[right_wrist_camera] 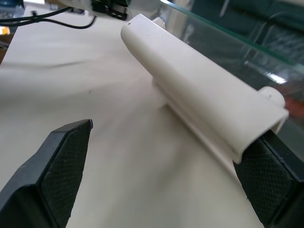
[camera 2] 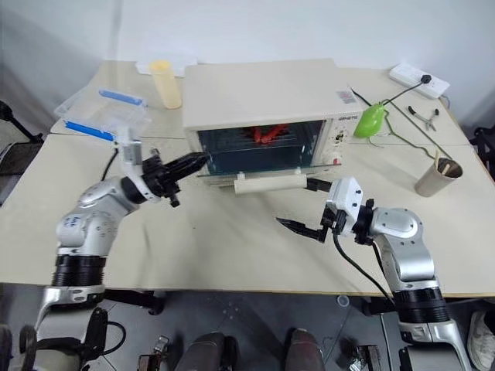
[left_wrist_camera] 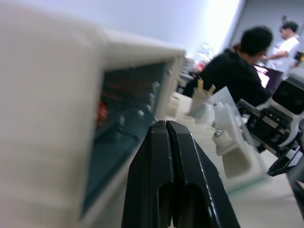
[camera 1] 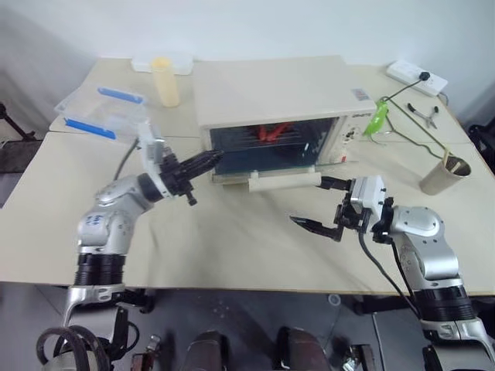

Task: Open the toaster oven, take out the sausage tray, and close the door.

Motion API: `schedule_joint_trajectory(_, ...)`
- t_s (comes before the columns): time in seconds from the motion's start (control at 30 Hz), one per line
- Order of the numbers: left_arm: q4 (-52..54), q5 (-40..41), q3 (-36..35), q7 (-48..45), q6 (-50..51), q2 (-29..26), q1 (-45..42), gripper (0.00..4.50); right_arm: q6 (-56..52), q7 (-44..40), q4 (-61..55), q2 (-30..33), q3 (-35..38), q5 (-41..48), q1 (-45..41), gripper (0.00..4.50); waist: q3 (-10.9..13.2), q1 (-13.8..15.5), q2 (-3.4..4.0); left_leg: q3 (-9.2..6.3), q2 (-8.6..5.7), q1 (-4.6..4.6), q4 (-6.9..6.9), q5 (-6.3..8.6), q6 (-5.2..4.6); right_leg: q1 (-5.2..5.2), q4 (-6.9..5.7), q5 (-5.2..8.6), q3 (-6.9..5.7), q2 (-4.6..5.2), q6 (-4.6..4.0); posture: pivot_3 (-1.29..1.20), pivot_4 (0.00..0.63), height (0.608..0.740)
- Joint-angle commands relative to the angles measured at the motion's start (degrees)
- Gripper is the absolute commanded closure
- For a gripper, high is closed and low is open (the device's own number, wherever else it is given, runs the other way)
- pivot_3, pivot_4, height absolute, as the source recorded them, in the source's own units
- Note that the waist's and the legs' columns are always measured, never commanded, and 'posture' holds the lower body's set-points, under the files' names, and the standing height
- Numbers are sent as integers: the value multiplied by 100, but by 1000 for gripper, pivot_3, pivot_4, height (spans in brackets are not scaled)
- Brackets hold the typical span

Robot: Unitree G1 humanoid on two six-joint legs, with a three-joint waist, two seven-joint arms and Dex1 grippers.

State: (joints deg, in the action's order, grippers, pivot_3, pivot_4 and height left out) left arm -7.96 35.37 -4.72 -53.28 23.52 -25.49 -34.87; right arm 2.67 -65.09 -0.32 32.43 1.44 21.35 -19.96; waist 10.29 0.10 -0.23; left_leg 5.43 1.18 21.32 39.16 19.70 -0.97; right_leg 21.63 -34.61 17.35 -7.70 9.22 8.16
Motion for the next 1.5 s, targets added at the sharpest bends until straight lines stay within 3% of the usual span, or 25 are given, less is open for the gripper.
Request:
schedule_joint_trajectory(0.03,87,-153,197,-324,-80,-29,98,4490,26,169,-528,210,302,65,509,0,0,-1,0,-1,0,0,-3,0,0,0,-1,0,-3,0,0,0,150,740)
schedule_joint_trajectory(0.5,185,-778,584,-228,-136,50,621,4490,-190,1361,-1471,663,2283,-64,3420,0,1,130,-2,-3,2,-8,-1,-1,-3,-5,15,0,8,0,0,0,150,740)
schedule_joint_trajectory(0.6,89,-1346,840,-157,-497,-110,790,4490,-212,1611,-1591,826,2441,-235,3298,0,0,103,0,-6,5,-14,-3,-1,-3,-4,17,0,12,0,0,0,150,740)
schedule_joint_trajectory(0.8,81,-1500,769,79,-546,-30,907,4490,-249,2442,-1725,809,2145,-700,2136,0,-4,111,6,-3,15,-15,-2,-1,-3,-2,19,0,14,-1,0,0,150,740)
schedule_joint_trajectory(0.9,200,-1419,602,203,-734,88,1149,4490,-12,2757,-1563,676,826,-1900,972,0,-4,106,5,-6,19,-15,-2,0,-1,-2,13,0,9,-4,0,0,150,740)
schedule_joint_trajectory(0.97,324,-1321,403,191,-1064,150,1402,3940,-35,3266,-1181,270,-40,-2862,148,0,-5,14,7,-1,21,-18,-2,0,0,-1,14,0,11,-5,0,0,150,740)
schedule_joint_trajectory(1.03,458,-1258,223,197,-1342,177,1637,3429,316,3555,-731,-144,-572,-3281,-410,0,-5,-33,7,-4,28,-15,-3,-3,4,6,8,1,8,-9,-1,0,150,740)
schedule_joint_trajectory(1.17,645,-1251,20,211,-1686,93,1975,2231,582,3815,48,-444,-1189,-3903,-1011,0,-4,-8,6,-7,32,0,-4,-1,9,20,-6,1,-1,-11,-2,0,150,740)
schedule_joint_trajectory(1.37,1168,-969,-844,856,-2008,188,2578,522,655,4965,1815,-847,-1889,-5174,-2376,0,-3,-101,5,-4,46,5,0,0,4,31,-11,1,0,-1,-3,0,150,740)
schedule_joint_trajectory(1.5,1460,-812,-946,893,-1882,149,2834,522,690,5451,2487,-976,-2132,-5623,-2846,0,-3,-166,5,-11,50,5,-4,0,6,37,-31,1,-3,-1,-3,0,150,740)
